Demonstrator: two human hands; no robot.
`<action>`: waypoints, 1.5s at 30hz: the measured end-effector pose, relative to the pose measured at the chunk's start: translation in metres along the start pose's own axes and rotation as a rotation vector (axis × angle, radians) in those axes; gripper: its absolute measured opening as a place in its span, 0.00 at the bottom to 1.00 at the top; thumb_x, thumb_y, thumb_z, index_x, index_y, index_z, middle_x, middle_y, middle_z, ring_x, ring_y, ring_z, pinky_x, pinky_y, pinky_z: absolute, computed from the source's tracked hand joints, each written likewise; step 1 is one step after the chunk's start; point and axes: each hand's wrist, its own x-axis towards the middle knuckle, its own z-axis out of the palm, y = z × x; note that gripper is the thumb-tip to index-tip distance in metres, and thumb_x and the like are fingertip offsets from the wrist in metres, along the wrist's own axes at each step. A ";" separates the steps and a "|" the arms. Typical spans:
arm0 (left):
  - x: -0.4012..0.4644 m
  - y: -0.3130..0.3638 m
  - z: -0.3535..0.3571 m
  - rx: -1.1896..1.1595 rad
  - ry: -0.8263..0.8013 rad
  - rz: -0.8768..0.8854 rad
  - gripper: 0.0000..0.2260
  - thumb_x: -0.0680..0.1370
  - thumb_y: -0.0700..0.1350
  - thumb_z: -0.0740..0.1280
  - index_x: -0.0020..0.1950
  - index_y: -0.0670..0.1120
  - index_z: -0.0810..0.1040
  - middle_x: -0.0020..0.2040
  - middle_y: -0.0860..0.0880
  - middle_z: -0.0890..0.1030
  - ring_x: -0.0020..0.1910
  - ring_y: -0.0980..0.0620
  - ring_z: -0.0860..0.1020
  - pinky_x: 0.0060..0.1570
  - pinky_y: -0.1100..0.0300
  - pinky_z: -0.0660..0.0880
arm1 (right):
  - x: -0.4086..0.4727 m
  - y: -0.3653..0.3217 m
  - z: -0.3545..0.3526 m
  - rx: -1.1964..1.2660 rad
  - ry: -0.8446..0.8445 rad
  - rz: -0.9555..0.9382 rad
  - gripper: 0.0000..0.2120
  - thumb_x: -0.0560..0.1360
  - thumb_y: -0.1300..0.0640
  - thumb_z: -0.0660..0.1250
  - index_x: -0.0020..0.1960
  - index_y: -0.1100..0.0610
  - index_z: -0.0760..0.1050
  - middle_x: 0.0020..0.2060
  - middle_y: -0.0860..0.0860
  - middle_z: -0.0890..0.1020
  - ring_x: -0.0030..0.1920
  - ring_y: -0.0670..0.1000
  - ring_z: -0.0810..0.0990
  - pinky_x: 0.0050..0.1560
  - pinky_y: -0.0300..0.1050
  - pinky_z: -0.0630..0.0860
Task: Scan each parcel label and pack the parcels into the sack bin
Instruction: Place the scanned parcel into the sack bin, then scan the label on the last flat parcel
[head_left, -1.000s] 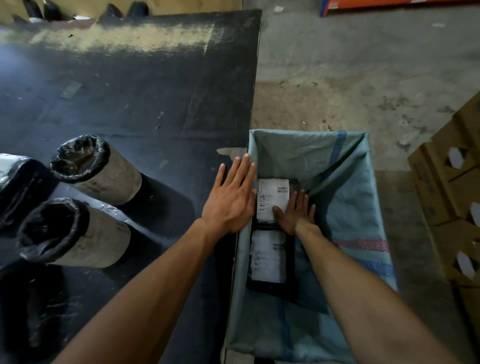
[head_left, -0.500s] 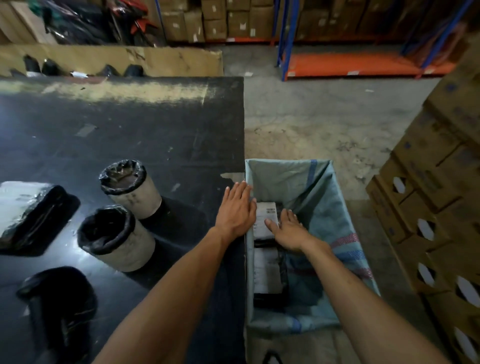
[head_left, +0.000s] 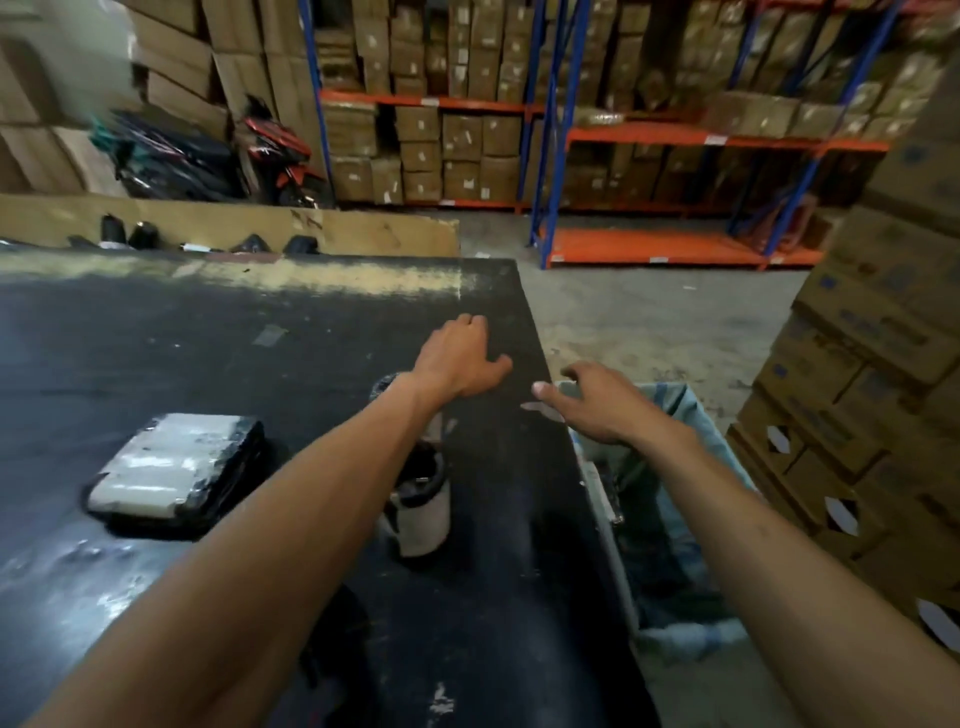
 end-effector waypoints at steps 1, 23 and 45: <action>-0.007 -0.017 -0.013 0.004 0.021 -0.022 0.25 0.78 0.58 0.67 0.66 0.40 0.75 0.63 0.40 0.77 0.61 0.40 0.76 0.61 0.45 0.75 | -0.002 -0.020 -0.001 -0.006 -0.001 -0.023 0.35 0.80 0.32 0.62 0.74 0.59 0.75 0.70 0.58 0.80 0.70 0.59 0.78 0.63 0.49 0.73; -0.187 -0.348 -0.035 -0.076 -0.150 -0.843 0.47 0.71 0.76 0.63 0.83 0.59 0.47 0.77 0.34 0.62 0.75 0.32 0.62 0.74 0.39 0.58 | -0.089 -0.243 0.171 -0.156 -0.564 -0.130 0.49 0.70 0.21 0.65 0.83 0.43 0.54 0.75 0.57 0.71 0.72 0.63 0.75 0.67 0.58 0.76; -0.235 -0.299 -0.027 -0.352 0.273 -0.856 0.48 0.60 0.70 0.78 0.77 0.68 0.61 0.68 0.41 0.63 0.58 0.34 0.77 0.64 0.45 0.74 | -0.073 -0.289 0.157 1.080 -0.308 0.049 0.21 0.77 0.47 0.73 0.67 0.46 0.72 0.37 0.53 0.84 0.29 0.53 0.82 0.28 0.46 0.79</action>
